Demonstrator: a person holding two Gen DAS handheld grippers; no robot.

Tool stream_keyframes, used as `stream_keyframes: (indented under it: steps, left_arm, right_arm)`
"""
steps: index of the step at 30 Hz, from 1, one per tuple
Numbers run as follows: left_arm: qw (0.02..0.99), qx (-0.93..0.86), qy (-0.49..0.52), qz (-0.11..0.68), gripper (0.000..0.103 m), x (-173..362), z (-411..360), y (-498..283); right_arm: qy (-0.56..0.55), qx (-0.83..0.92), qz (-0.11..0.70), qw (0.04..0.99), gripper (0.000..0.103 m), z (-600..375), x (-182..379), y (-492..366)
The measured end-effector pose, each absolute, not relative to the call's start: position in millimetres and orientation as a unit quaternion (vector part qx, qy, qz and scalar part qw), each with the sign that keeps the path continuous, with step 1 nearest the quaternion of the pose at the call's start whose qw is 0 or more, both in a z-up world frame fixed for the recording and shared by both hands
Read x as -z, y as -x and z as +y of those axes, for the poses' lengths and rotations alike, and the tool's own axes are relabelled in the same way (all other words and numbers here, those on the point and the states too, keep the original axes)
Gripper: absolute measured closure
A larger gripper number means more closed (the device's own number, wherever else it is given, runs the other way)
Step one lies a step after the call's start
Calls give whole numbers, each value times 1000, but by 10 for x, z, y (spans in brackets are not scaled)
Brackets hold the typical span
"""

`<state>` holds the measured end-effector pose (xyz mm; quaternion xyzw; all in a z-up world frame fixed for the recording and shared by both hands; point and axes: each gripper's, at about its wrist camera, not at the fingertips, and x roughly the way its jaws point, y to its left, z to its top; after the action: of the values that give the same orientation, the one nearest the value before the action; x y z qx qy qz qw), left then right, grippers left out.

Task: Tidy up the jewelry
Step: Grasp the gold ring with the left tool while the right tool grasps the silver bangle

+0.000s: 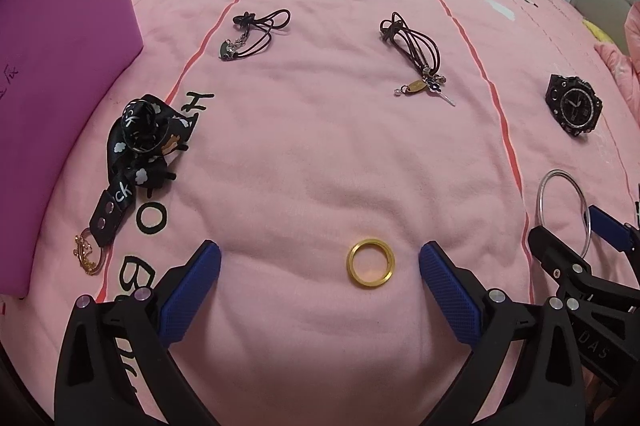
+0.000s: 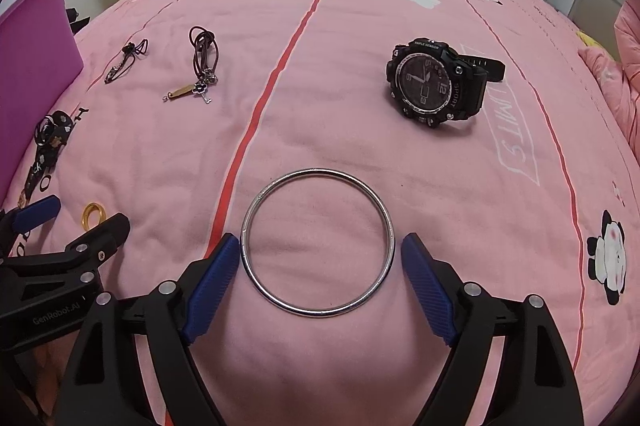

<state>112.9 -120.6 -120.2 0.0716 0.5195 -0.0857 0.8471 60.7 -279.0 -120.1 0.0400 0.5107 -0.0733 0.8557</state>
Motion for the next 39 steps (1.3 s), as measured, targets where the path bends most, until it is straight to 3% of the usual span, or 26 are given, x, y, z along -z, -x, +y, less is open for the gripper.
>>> stream_keyframes:
  steps: [7, 10, 16, 20, 39]
  left_arm:
    - [845, 81, -68, 523, 9, 1196, -1199, -1130]
    - [846, 85, -64, 522, 18, 1165, -1181, -1114]
    - [851, 98, -61, 513, 50, 1091, -1178, -1036]
    - [853, 110, -64, 507, 81, 1042, -1191, -992]
    - [858, 144, -43, 492, 82, 737, -984, -821]
  right_arm:
    - [-37, 71, 517, 852, 28, -2775, 1190, -623]
    - [-38, 71, 517, 852, 31, -2769, 1172, -624]
    - [-42, 73, 513, 854, 31, -2764, 1157, -612]
    - [-48, 74, 508, 857, 31, -2769, 1141, -584]
    - [-62, 71, 496, 863, 32, -2766, 1026, -363]
